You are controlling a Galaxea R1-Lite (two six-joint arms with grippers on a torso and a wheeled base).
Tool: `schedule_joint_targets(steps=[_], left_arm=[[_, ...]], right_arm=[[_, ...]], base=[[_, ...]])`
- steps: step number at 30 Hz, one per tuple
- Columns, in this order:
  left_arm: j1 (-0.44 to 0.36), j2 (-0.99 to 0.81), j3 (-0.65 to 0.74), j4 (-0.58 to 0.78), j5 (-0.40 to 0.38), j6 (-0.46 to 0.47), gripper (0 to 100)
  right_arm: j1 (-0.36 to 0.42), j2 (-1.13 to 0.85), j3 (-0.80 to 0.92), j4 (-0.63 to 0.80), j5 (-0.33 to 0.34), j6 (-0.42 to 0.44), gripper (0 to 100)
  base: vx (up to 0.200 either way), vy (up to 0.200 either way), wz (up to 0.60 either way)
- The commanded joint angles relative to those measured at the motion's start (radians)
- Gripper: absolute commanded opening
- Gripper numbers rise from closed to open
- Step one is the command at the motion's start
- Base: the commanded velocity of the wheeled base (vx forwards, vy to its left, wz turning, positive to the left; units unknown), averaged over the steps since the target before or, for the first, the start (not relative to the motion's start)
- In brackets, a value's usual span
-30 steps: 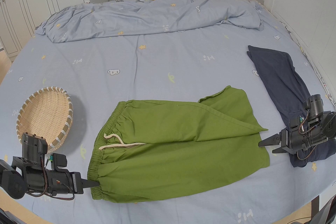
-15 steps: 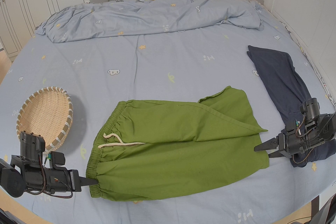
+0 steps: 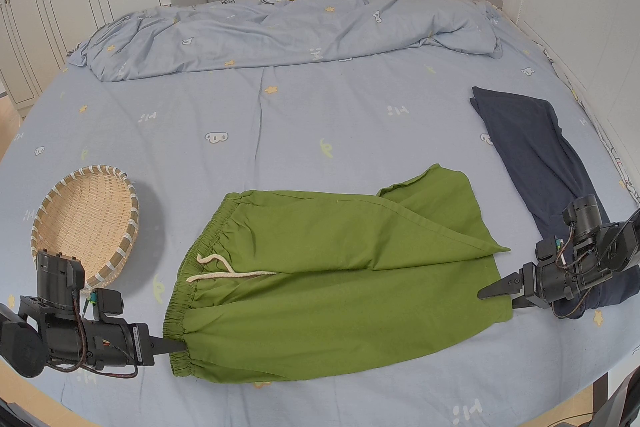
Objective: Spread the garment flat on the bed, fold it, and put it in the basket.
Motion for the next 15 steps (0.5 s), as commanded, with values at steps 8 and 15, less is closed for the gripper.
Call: schedule_joint_targets(steps=[8, 15], left_arm=[[-0.001, -0.004, -0.001, -0.001, 0.0, 0.0, 0], [0.004, -0.004, -0.001, -0.001, 0.0, 0.0, 0]], right_arm=[[0.004, 0.029, 0.001, 0.001, -0.001, -0.001, 0], [-0.008, 0.025, -0.002, 0.001, -0.001, -0.001, 0]], base=[[0.0, 0.0, 0.0], [0.0, 0.0, 0.0]])
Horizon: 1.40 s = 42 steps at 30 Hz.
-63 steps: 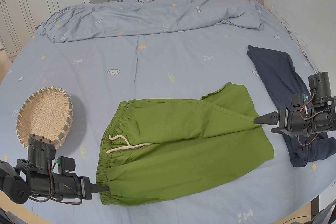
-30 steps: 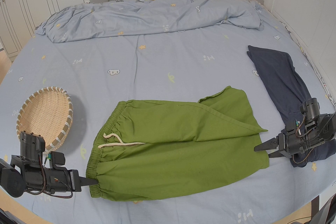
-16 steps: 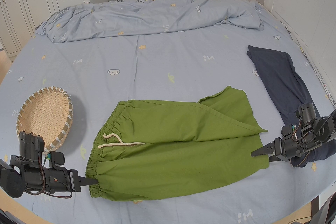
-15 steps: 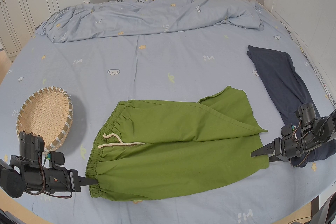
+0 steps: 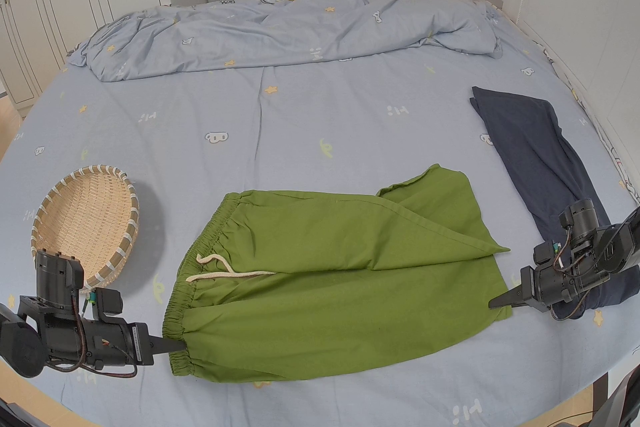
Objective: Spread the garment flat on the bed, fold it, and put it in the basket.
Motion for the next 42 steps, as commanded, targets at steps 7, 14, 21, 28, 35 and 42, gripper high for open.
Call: schedule_joint_targets(steps=[7, 14, 21, 28, 35, 42], left_arm=[[0.04, -0.031, -0.002, -0.001, -0.002, 0.001, 0], [0.036, -0.071, 0.002, 0.03, -0.002, 0.001, 0], [0.039, -0.144, 0.004, 0.17, -0.002, 0.034, 0], [0.065, -0.183, 0.032, 0.334, 0.0, 0.164, 0], [0.076, -0.166, 0.082, 0.331, -0.003, 0.189, 0], [0.072, -0.158, 0.087, 0.331, -0.003, 0.189, 0]], right_arm=[[-0.009, -0.115, -0.005, 0.02, -0.059, 0.003, 0], [0.052, -0.288, -0.128, 0.388, -0.066, -0.003, 0], [0.04, -0.308, -0.06, 0.463, -0.138, -0.055, 0], [0.038, -0.308, 0.151, 0.368, -0.161, -0.098, 0], [0.044, -0.293, 0.291, 0.2, -0.163, -0.091, 0], [0.041, -0.291, 0.312, 0.193, -0.161, -0.091, 0]], base=[[0.0, 0.0, 0.0], [0.0, 0.0, 0.0], [0.0, 0.0, 0.0], [0.0, 0.0, 0.0], [0.0, 0.0, 0.0], [0.0, 0.0, 0.0]])
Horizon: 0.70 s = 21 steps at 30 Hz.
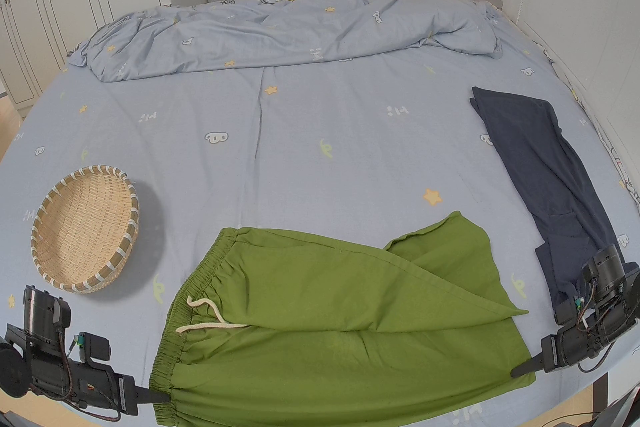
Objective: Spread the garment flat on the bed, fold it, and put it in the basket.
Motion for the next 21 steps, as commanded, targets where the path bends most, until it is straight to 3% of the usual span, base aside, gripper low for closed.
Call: schedule_joint_targets(steps=[1, 4, 5, 6, 7, 14, 21], left_arm=[[-0.003, 0.013, 0.006, -0.001, 0.001, 0.0, 0], [-0.006, 0.022, 0.004, -0.001, 0.0, 0.0, 0], [-0.006, 0.027, 0.004, -0.001, 0.0, 0.0, 0], [-0.006, 0.029, 0.004, -0.001, 0.0, 0.0, 0], [-0.006, 0.029, 0.002, -0.001, 0.0, 0.0, 100], [0.008, 0.012, 0.004, -0.004, -0.005, 0.0, 100], [0.131, -0.01, -0.065, -0.04, -0.008, -0.003, 100]], right_arm=[[0.0, 0.006, 0.018, -0.003, -0.001, 0.001, 0], [0.006, 0.01, 0.021, -0.015, -0.001, 0.001, 0], [0.006, 0.013, 0.021, -0.015, -0.001, 0.001, 100], [0.006, 0.013, 0.021, -0.015, -0.001, 0.001, 100], [0.006, 0.017, 0.021, -0.017, 0.001, 0.001, 100], [-0.001, 0.013, 0.021, -0.017, 0.002, 0.003, 100], [-0.038, -0.058, -0.061, -0.018, 0.002, 0.003, 100]], base=[[0.0, 0.0, 0.0], [0.0, 0.0, 0.0], [0.0, 0.0, 0.0], [0.0, 0.0, 0.0], [0.0, 0.0, 0.0], [0.0, 0.0, 0.0], [0.0, 0.0, 0.0]])
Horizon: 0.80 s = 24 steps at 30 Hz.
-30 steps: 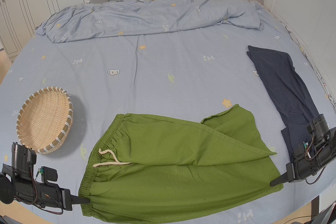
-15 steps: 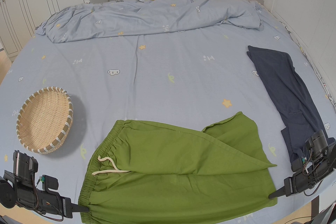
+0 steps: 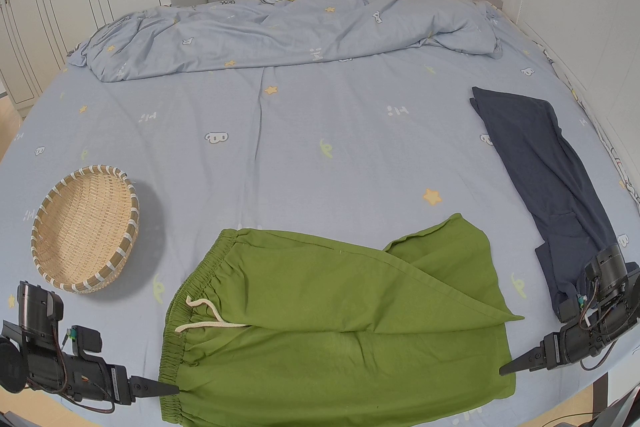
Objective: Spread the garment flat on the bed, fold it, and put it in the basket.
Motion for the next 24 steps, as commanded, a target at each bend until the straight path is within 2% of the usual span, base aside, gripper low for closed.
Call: schedule_joint_targets(steps=[1, 3, 4, 5, 7, 8, 10, 13, 16, 20, 24], left_arm=[[0.069, -0.013, -0.088, -0.027, -0.004, -0.007, 100], [0.049, 0.012, -0.216, -0.022, -0.002, -0.01, 100], [0.043, 0.018, -0.233, -0.022, -0.002, -0.01, 100], [0.011, 0.055, -0.306, -0.021, 0.0, -0.01, 100], [0.001, 0.069, -0.332, -0.021, 0.001, -0.01, 100], [-0.023, 0.135, -0.453, -0.019, 0.003, -0.023, 100], [-0.029, 0.181, -0.529, -0.019, -0.002, -0.035, 100], [-0.051, 0.247, -0.608, -0.022, -0.007, -0.033, 100], [-0.089, 0.319, -0.673, -0.029, -0.045, -0.027, 100], [-0.098, 0.376, -0.737, -0.03, -0.108, -0.027, 100], [-0.112, 0.469, -0.812, -0.03, -0.117, -0.027, 100]], right_arm=[[-0.03, -0.055, -0.096, -0.001, 0.001, 0.0, 100], [-0.039, -0.055, -0.227, -0.001, 0.0, -0.005, 100], [-0.038, -0.055, -0.242, -0.001, 0.0, -0.005, 100], [-0.034, -0.048, -0.309, -0.001, 0.0, -0.006, 100], [-0.034, -0.045, -0.329, -0.001, 0.0, -0.008, 100], [-0.033, -0.011, -0.423, 0.0, 0.001, -0.008, 100], [-0.036, -0.006, -0.475, 0.0, 0.001, -0.003, 100], [-0.041, -0.006, -0.497, 0.0, 0.001, -0.005, 100], [-0.036, -0.006, -0.497, 0.0, -0.003, -0.006, 100], [-0.027, -0.008, -0.509, -0.001, -0.003, -0.008, 100], [-0.025, -0.006, -0.512, 0.0, -0.002, -0.006, 100]], base=[[0.0, 0.0, 0.0], [0.0, 0.0, 0.0], [0.0, 0.0, 0.0], [0.0, 0.0, 0.0], [0.0, 0.0, 0.0], [0.0, 0.0, 0.0], [0.0, 0.0, 0.0], [0.0, 0.0, 0.0], [0.0, 0.0, 0.0], [0.0, 0.0, 0.0], [0.0, 0.0, 0.0]])
